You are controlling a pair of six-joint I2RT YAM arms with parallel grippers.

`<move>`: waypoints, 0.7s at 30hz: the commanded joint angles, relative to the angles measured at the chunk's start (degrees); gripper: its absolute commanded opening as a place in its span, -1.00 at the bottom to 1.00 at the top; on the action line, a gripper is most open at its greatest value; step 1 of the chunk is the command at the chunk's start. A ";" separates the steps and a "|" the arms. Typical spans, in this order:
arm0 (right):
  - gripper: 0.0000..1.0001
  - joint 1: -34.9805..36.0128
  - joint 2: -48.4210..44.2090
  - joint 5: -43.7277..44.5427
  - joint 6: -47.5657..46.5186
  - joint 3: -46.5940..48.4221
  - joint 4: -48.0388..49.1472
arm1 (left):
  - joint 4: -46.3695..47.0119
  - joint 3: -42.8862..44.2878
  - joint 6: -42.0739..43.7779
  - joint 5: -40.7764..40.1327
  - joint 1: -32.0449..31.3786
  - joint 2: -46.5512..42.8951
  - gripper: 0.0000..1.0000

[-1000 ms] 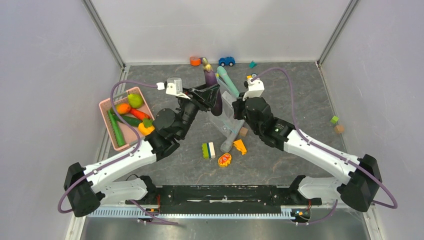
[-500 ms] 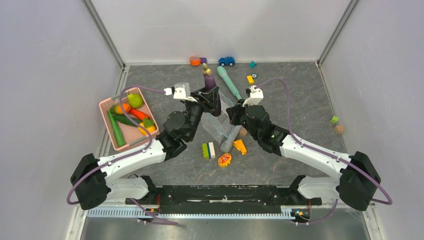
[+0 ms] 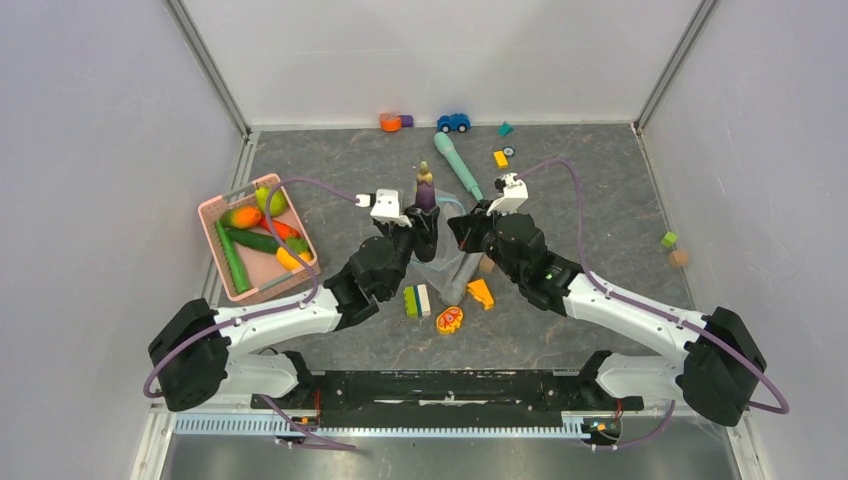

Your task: Place the food in the zip-top bag and seal the zipper

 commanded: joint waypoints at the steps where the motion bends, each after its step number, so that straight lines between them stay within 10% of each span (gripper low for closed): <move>1: -1.00 0.09 -0.76 -1.62 1.01 -0.25 3.79 | -2.06 -1.02 0.32 -0.31 -1.20 -1.41 -0.12; 5: -1.00 0.12 -0.49 -2.18 0.88 -0.04 3.71 | -2.89 -2.09 0.01 1.42 -1.64 -3.36 0.28; 7: -1.00 0.13 -0.55 -2.11 0.65 -0.12 3.72 | -5.04 -1.96 -0.68 2.20 -1.73 -4.54 0.97; 21: -1.00 0.10 -2.33 -2.95 -1.58 -2.75 4.64 | -48.21 4.17 -18.60 -5.93 -1.71 -19.00 0.99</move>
